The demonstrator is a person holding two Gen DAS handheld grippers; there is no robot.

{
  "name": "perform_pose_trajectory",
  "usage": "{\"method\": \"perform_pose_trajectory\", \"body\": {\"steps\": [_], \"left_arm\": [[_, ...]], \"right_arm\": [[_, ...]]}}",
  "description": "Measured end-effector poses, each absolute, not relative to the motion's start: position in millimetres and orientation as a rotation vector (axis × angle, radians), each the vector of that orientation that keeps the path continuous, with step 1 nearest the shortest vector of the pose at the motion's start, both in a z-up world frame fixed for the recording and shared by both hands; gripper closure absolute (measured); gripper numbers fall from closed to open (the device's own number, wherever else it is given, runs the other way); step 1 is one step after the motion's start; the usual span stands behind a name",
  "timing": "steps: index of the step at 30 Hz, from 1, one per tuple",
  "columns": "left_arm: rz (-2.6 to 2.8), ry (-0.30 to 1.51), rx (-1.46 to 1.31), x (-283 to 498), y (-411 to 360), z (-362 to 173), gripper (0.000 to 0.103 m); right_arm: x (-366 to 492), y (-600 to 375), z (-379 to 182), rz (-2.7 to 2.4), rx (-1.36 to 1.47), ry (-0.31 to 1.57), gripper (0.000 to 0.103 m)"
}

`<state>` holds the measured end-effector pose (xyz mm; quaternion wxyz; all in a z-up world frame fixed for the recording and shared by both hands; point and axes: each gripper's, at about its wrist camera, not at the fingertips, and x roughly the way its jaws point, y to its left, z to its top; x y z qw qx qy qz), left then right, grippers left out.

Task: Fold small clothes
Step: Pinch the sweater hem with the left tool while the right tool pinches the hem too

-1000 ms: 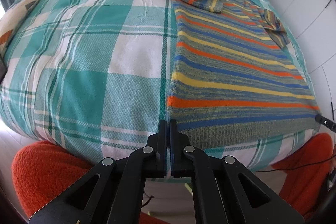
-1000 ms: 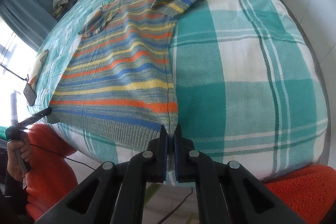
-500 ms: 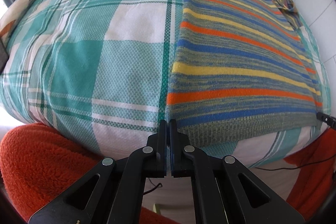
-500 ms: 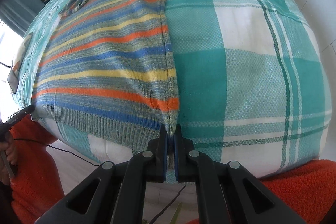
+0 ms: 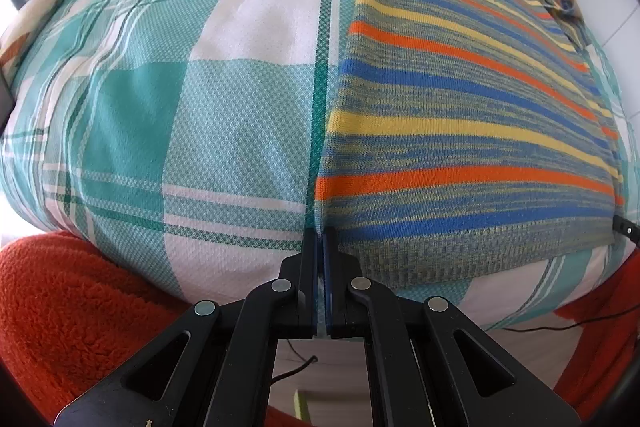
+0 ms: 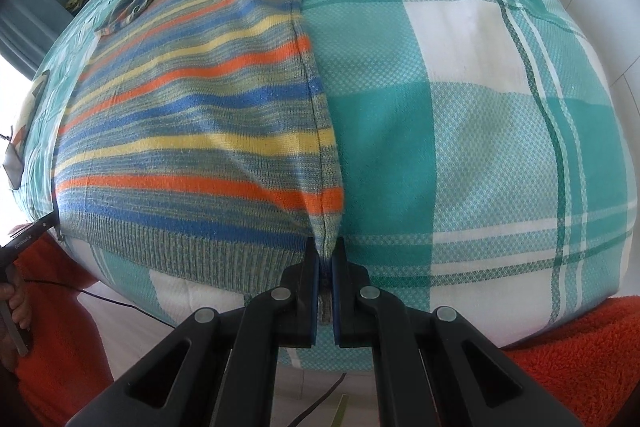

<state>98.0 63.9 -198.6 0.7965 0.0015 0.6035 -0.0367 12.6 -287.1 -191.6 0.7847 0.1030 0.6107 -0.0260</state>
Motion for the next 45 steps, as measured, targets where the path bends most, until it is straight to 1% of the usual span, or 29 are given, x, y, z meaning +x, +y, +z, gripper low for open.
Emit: {"method": "perform_pose_trajectory", "body": {"steps": [7,12,31,45], "left_arm": [[-0.064,1.283,0.087,100,40,-204,0.102],[-0.062,1.282,0.088,100,30,-205,0.102],[-0.065,1.280,0.094,94,38,-205,0.102],[-0.053,1.258,0.178,88,23,-205,0.102]], "right_arm": [[12,-288,-193,-0.055,0.227,1.314,0.098],[10,-289,-194,-0.055,0.225,1.313,0.098],[12,-288,-194,-0.055,0.220,1.312,0.098],[10,-284,-194,-0.060,0.186,1.297,0.099]]}}
